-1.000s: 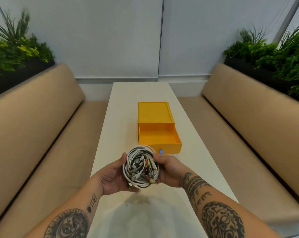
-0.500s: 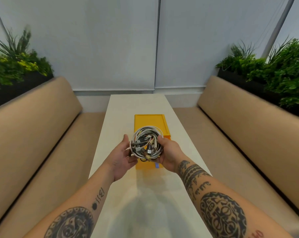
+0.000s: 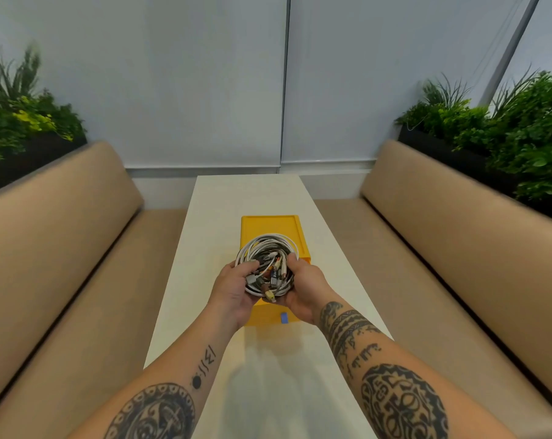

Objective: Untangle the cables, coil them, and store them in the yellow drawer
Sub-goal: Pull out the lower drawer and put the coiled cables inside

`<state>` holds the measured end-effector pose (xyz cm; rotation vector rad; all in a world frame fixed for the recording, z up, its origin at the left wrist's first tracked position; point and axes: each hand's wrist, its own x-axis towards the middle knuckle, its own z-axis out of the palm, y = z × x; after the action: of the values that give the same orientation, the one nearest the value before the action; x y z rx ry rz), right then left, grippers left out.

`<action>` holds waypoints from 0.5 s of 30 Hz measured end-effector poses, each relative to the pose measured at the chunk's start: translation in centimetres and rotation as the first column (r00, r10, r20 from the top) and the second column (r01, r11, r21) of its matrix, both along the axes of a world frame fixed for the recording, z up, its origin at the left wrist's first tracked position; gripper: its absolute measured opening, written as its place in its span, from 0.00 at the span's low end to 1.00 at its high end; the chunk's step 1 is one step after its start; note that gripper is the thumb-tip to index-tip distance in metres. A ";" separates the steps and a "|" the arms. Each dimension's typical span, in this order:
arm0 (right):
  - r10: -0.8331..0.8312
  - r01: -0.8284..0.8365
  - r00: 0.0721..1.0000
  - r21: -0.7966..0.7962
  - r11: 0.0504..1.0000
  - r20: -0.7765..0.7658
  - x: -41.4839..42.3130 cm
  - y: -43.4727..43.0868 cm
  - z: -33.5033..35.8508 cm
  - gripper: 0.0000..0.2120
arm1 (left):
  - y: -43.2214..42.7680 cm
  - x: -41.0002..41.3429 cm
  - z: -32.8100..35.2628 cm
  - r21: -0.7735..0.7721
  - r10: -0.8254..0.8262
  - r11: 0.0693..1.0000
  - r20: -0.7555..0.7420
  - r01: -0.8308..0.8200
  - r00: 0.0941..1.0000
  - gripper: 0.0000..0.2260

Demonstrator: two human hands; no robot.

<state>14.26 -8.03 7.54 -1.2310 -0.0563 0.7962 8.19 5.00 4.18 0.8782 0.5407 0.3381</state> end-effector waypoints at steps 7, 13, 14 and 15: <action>-0.012 0.010 0.999 -0.064 0.998 -0.044 2.3 0.0 0.1 0.20 | 0.1 1.8 0.4 0.066 -0.048 0.996 -0.099 0.054 0.994 0.17; -0.064 0.049 0.986 -0.101 0.994 -0.156 3.8 -0.1 -0.9 0.19 | 1.4 2.9 1.6 0.359 -0.005 0.925 -0.320 0.126 0.947 0.19; -0.070 0.050 0.983 -0.117 0.992 -0.170 4.0 -0.1 -1.1 0.18 | 2.0 3.2 1.6 0.429 0.052 0.897 -0.337 0.104 0.940 0.18; -0.076 0.052 0.980 -0.135 0.989 -0.183 4.3 0.0 -1.3 0.17 | 2.6 3.5 1.5 0.480 0.094 0.873 -0.335 0.084 0.937 0.15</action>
<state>18.56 -8.00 6.24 -1.2680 0.1908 0.8667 11.68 7.63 5.71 1.4489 0.8063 0.3301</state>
